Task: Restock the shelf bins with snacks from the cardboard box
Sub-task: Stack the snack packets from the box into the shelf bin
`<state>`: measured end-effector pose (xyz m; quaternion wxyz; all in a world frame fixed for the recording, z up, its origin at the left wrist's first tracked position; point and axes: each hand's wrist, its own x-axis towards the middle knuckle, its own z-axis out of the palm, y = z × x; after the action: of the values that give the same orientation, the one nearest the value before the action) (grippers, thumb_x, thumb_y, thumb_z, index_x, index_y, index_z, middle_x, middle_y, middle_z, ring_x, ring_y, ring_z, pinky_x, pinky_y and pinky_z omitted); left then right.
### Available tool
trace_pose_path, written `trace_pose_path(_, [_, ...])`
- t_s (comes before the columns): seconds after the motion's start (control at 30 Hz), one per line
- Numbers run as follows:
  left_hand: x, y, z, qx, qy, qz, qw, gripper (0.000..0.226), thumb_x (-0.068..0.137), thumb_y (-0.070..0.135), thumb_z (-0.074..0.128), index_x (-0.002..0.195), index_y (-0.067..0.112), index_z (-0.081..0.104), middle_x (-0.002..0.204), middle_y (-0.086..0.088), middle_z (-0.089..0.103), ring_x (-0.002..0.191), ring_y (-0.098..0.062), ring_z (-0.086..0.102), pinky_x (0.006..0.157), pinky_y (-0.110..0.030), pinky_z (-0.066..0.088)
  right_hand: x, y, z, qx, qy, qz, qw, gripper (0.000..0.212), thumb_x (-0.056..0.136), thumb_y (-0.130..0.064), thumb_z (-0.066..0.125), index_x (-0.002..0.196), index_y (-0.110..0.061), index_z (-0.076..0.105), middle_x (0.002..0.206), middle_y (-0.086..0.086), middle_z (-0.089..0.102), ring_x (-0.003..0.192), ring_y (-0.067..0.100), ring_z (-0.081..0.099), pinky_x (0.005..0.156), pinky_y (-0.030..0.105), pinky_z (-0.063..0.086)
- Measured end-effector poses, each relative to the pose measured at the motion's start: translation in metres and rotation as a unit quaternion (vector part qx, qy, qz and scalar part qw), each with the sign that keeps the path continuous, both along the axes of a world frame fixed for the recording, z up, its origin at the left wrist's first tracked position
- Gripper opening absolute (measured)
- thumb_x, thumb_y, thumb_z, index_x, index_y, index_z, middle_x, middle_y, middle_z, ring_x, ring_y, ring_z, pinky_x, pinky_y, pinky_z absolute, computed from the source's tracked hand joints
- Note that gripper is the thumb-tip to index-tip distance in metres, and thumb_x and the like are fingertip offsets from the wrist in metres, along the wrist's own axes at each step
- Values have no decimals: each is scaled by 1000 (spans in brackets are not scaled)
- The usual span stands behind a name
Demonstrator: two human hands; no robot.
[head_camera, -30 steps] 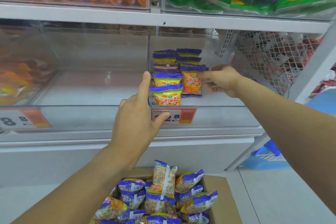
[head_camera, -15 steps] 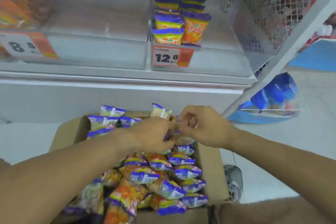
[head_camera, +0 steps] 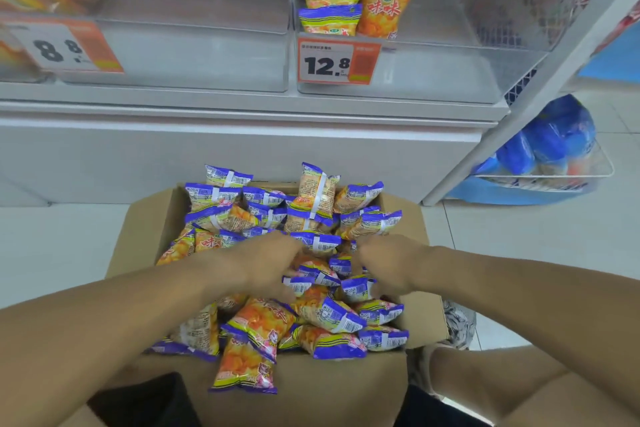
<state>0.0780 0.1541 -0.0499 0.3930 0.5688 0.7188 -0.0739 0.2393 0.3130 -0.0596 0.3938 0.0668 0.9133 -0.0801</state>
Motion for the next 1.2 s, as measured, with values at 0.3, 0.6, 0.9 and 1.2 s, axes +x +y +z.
trace_pose_path(0.3, [-34,-10,33,302,-100,186,930,36,93,42,62,126,28,63,125,14,58,113,7,52,93,-1,33,-17,31,53,-140,49,-269,952,42,80,-26,75,106,4,60,98,21,67,68,26,64,61,37,53])
trace_pose_path(0.6, [-30,-2,47,339,-200,337,855,35,84,37,76,118,35,71,115,21,70,113,8,60,96,-11,43,-19,35,89,-403,250,-579,664,36,93,-10,70,124,-15,54,113,21,70,88,39,75,73,52,62])
trace_pose_path(0.9, [-16,20,77,470,-297,513,654,37,95,40,57,98,10,79,94,1,78,96,-12,73,81,-20,56,-40,14,102,-536,323,-570,531,41,91,-1,67,129,-11,56,117,23,70,102,40,71,87,42,60])
trace_pose_path(1.2, [-34,20,91,339,-389,558,650,66,58,36,93,115,16,70,114,-12,71,92,-27,73,81,-35,56,-49,20,114,-612,309,-600,412,33,98,-19,56,125,-1,60,120,21,70,110,47,66,84,47,60])
